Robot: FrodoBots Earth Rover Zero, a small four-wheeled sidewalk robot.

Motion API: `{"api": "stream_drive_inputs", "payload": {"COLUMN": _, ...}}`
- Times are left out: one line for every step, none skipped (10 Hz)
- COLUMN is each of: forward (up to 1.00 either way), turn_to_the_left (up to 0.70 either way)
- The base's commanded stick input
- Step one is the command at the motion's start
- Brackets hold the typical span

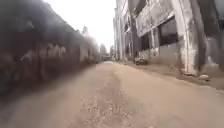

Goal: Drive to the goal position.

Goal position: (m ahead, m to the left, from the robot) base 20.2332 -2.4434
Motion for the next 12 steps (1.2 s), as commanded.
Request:
{"api": "stream_drive_inputs", "payload": {"forward": 1.00, "turn_to_the_left": 0.00}}
{"api": "stream_drive_inputs", "payload": {"forward": 1.00, "turn_to_the_left": 0.00}}
{"api": "stream_drive_inputs", "payload": {"forward": 1.00, "turn_to_the_left": 0.00}}
{"api": "stream_drive_inputs", "payload": {"forward": 1.00, "turn_to_the_left": 0.00}}
{"api": "stream_drive_inputs", "payload": {"forward": 1.00, "turn_to_the_left": 0.00}}
{"api": "stream_drive_inputs", "payload": {"forward": 1.00, "turn_to_the_left": 0.00}}
{"api": "stream_drive_inputs", "payload": {"forward": 1.00, "turn_to_the_left": 0.00}}
{"api": "stream_drive_inputs", "payload": {"forward": 1.00, "turn_to_the_left": 0.00}}
{"api": "stream_drive_inputs", "payload": {"forward": 1.00, "turn_to_the_left": 0.00}}
{"api": "stream_drive_inputs", "payload": {"forward": 1.00, "turn_to_the_left": 0.00}}
{"api": "stream_drive_inputs", "payload": {"forward": 1.00, "turn_to_the_left": 0.00}}
{"api": "stream_drive_inputs", "payload": {"forward": 1.00, "turn_to_the_left": 0.00}}
